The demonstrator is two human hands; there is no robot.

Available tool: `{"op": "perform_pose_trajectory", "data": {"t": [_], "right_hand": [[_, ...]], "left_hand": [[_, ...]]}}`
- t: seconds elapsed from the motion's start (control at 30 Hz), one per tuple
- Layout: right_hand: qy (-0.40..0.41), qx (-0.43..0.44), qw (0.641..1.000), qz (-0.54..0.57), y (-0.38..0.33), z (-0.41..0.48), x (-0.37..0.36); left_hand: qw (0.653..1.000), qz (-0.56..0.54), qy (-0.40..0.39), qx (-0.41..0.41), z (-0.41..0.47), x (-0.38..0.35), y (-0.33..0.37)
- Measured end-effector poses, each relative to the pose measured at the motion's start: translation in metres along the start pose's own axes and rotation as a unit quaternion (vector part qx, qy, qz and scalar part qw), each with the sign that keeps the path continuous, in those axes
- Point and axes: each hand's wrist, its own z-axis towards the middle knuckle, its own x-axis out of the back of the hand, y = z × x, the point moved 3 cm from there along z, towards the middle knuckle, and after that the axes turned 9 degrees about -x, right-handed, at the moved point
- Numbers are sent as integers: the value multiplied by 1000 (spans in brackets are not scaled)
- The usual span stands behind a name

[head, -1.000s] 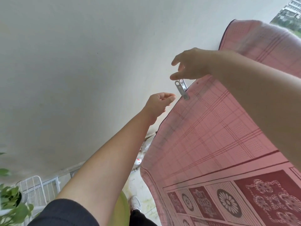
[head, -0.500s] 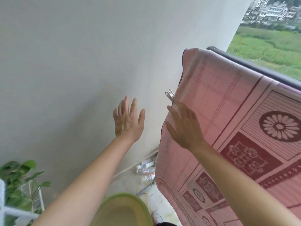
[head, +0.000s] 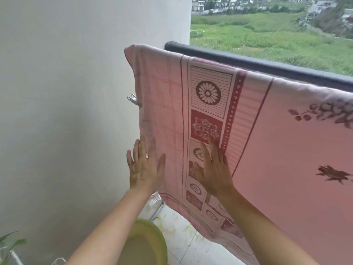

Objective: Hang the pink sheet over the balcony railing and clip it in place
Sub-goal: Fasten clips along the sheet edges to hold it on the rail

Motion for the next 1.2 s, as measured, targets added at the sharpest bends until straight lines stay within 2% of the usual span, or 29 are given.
{"op": "perform_pose_trajectory", "data": {"t": [0.13, 0.3, 0.43, 0.57, 0.73, 0.9, 0.97, 1.07, 1.13, 1.2], "right_hand": [[41, -23, 999, 1, 67, -44, 39], [122, -79, 989, -3, 187, -141, 96], [171, -187, 966, -40, 299, -249, 147], [206, -303, 928, -62, 397, -359, 204], [260, -448, 852, -74, 487, -492, 258], [281, -591, 752, -76, 565, -605, 286], [287, -635, 713, -78, 589, -645, 291], [282, -674, 676, -96, 624, -698, 307], [266, -700, 652, -118, 649, -732, 324], [264, -733, 612, -133, 670, -768, 347]], "left_hand": [[997, -19, -4, -73, -8, -6, 83], [977, -43, -45, -204, -47, -28, 228], [946, -79, -38, -313, -113, -37, 356], [895, -131, -25, -425, -180, -35, 481], [824, -161, -75, -538, -266, -35, 634], [749, -151, -96, -638, -347, -54, 765], [704, -149, -99, -687, -381, -68, 809], [630, -169, -109, -750, -431, -87, 878], [593, -179, -117, -776, -461, -96, 926], [561, -198, -132, -793, -490, -97, 976]]}}
